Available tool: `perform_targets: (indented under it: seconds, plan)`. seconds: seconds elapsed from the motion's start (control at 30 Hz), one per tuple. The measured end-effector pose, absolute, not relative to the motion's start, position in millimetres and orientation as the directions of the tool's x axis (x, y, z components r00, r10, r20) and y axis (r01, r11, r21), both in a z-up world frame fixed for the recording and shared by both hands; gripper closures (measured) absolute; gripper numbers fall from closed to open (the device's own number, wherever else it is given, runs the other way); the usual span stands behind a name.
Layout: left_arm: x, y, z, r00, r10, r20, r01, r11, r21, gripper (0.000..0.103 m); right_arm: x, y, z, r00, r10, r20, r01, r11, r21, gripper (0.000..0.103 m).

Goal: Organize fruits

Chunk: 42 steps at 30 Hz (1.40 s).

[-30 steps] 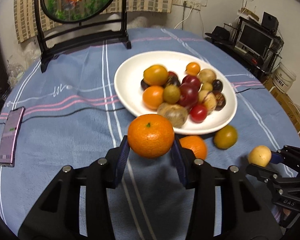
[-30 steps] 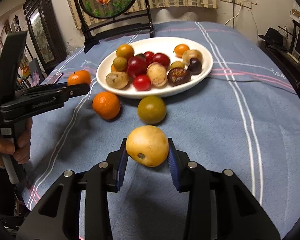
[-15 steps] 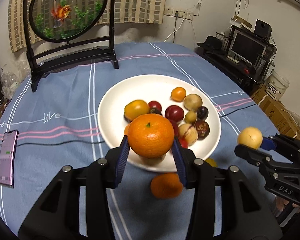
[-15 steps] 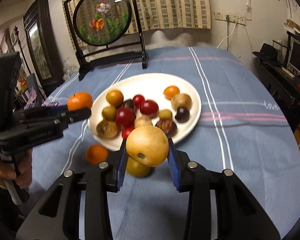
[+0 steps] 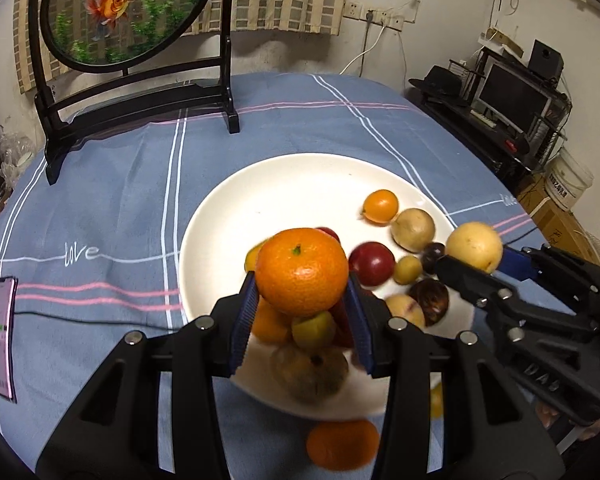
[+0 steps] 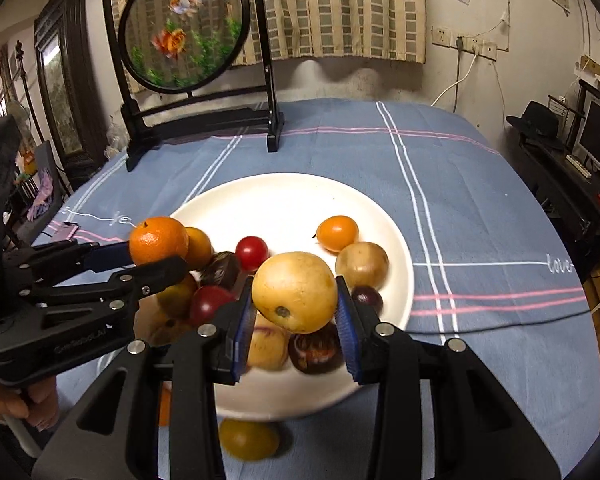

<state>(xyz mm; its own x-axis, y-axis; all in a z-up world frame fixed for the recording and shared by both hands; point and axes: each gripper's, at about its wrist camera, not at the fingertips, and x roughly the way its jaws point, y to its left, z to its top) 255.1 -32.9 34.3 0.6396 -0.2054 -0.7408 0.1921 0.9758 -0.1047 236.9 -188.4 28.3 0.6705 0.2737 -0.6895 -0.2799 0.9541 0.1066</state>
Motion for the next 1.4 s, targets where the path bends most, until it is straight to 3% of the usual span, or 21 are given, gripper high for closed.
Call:
perform_targets:
  seconds: [0.27, 0.33, 0.37, 0.57, 0.63, 0.83, 1.4]
  plan:
    - [279.3, -37.5, 29.9, 0.648, -0.194, -0.736, 0.171, 0.979, -0.108, 0.056, 265.4, -187.8, 2.2, 0.616, 0.292, -0.732, -0.277, 0.95, 0.146, 0.064]
    - [284.3, -38.1, 26.2, 0.643, -0.205, -0.738, 0.166, 0.978, -0.128, 0.039, 266.2, -193.0, -0.3, 0.611, 0.302, -0.731, -0.268, 0.949, 0.168, 0.056]
    - [284.7, -37.8, 25.8, 0.648, -0.202, -0.734, 0.158, 0.979, -0.129, 0.036, 264.9, -194.8, 1.1, 0.621, 0.304, -0.723, -0.266, 0.949, 0.171, 0.053]
    - [275.2, -35.8, 32.9, 0.668, -0.186, -0.721, 0.157, 0.982, -0.108, 0.029, 256.8, -199.7, 5.8, 0.64, 0.327, -0.695, -0.269, 0.943, 0.197, 0.05]
    - [266.6, -34.5, 37.1, 0.68, -0.17, -0.713, 0.153, 0.984, -0.089, 0.02, 253.8, -203.1, 5.9, 0.639, 0.335, -0.693, -0.265, 0.941, 0.21, 0.05]
    - [238.1, -33.8, 40.5, 0.697, -0.131, -0.705, 0.152, 0.988, -0.033, 0.016, 240.0, -216.2, 8.5, 0.651, 0.326, -0.685, -0.231, 0.945, 0.23, 0.044]
    - [164.9, -22.4, 23.1, 0.657, -0.137, -0.741, 0.129, 0.989, -0.069, 0.014, 152.1, -224.3, 3.8, 0.658, 0.291, -0.695, -0.225, 0.956, 0.187, 0.04]
